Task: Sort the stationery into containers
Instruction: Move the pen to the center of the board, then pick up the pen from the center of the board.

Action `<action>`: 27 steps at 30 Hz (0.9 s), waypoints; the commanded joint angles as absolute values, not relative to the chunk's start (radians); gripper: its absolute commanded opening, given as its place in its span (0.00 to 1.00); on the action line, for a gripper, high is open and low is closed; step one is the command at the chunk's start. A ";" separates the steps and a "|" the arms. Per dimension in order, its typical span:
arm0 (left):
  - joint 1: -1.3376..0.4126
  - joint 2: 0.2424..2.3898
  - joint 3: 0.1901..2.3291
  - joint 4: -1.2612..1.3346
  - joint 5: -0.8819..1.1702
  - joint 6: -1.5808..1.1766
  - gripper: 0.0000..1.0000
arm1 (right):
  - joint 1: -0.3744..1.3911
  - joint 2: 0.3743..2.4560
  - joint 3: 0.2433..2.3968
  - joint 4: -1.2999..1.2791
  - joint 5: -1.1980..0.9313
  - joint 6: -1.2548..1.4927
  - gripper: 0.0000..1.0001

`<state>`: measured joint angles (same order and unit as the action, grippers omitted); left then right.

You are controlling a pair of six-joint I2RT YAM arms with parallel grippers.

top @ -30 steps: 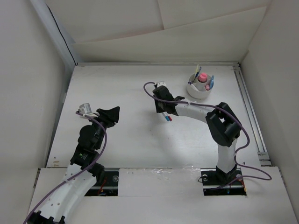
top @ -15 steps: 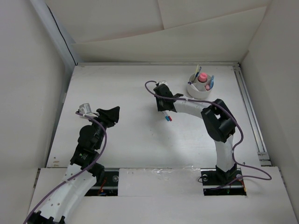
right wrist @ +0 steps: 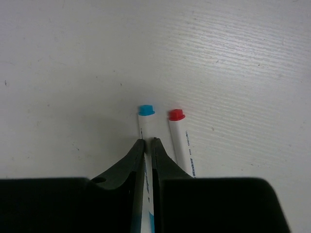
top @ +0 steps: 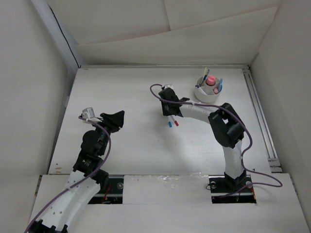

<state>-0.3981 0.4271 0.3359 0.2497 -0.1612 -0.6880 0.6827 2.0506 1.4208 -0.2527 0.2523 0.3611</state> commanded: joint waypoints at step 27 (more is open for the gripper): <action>-0.402 0.394 0.336 0.273 -0.160 -0.673 0.41 | 0.701 2.163 1.600 -0.344 0.255 0.353 0.28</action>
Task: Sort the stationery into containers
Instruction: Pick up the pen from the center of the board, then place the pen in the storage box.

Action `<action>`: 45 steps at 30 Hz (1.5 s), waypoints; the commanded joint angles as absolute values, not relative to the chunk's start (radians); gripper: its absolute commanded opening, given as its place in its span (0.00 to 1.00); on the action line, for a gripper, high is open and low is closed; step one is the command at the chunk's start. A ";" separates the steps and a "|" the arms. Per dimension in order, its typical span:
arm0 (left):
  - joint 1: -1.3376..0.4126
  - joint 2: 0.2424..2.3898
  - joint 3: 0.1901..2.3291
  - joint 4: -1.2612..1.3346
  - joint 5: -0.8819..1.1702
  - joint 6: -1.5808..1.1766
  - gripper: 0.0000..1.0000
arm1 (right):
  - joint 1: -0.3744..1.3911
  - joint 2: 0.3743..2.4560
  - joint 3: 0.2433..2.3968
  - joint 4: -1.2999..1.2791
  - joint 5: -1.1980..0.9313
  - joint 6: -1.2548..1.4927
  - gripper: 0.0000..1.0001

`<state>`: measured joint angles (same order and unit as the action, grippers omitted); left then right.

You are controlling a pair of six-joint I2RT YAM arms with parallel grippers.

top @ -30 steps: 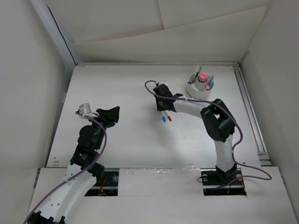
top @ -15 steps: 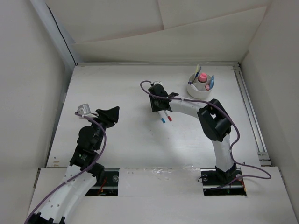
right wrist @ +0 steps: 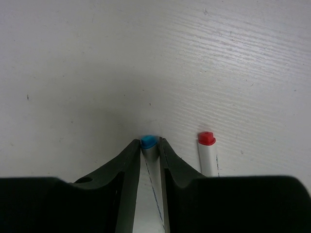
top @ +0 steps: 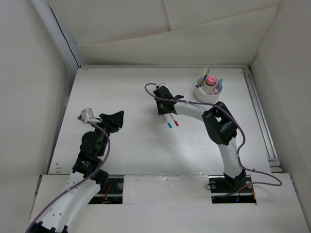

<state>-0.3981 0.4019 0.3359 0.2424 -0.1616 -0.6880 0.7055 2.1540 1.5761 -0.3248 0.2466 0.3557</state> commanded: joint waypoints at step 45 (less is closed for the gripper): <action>-0.402 0.367 0.336 0.264 -0.160 -0.673 0.41 | 0.353 1.865 1.575 0.294 0.704 -0.041 0.00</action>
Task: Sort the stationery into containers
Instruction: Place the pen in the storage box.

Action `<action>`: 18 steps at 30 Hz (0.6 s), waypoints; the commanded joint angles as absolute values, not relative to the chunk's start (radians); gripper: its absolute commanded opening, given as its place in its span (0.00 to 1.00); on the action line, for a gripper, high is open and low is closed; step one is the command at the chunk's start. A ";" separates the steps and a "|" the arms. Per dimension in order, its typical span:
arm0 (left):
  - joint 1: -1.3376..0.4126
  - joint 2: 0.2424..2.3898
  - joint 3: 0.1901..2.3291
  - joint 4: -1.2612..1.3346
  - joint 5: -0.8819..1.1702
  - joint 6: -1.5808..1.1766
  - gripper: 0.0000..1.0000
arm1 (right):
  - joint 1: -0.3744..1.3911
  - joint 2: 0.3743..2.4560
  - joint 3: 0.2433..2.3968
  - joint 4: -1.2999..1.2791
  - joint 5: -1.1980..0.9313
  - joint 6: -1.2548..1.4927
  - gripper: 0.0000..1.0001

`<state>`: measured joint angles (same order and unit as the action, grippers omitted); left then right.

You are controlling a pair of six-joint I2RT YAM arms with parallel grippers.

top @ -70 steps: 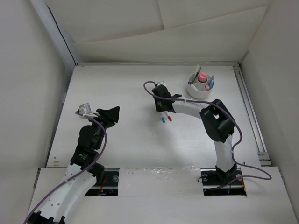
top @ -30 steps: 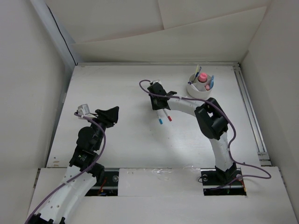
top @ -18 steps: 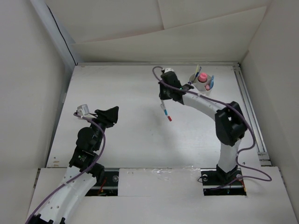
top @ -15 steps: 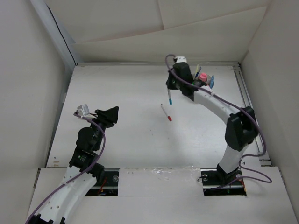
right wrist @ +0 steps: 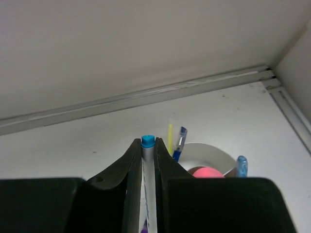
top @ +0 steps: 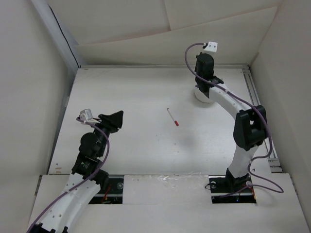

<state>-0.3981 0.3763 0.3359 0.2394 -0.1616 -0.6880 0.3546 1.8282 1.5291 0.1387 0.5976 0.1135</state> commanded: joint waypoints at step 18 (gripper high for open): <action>-0.402 0.387 0.336 0.273 -0.160 -0.673 0.41 | 0.364 1.947 1.376 0.730 0.907 -0.353 0.00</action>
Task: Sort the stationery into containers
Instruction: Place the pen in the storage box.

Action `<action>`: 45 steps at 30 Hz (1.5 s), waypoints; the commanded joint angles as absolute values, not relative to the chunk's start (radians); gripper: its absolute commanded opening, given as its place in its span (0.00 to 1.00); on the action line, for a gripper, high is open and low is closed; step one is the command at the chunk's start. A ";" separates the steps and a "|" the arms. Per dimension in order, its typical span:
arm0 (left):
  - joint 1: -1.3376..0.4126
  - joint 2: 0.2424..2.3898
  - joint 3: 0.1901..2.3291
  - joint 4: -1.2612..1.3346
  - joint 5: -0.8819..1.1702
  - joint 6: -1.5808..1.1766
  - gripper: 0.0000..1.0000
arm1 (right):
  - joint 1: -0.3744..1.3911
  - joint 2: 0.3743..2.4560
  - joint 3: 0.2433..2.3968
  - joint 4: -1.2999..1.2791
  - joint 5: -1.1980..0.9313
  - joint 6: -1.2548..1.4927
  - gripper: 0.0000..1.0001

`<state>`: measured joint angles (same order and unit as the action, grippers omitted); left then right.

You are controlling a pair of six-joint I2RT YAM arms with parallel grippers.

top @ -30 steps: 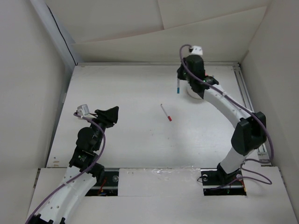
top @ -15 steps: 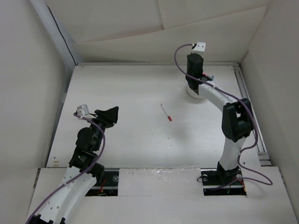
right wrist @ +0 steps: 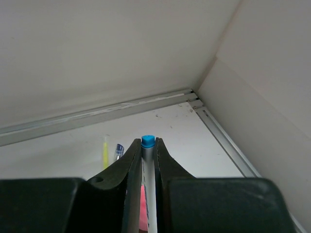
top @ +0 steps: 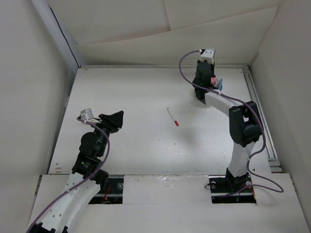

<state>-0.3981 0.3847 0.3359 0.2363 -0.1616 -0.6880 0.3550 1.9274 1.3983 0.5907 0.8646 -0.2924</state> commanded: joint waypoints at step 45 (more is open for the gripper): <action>-0.402 0.376 0.336 0.264 -0.178 -0.673 0.41 | 0.456 2.095 1.336 1.118 1.054 -0.588 0.00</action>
<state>-0.3981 0.3767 0.3359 0.2348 -0.1699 -0.6880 0.4534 2.0857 1.3392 1.0222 1.0367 -0.5697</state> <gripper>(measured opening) 0.411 0.152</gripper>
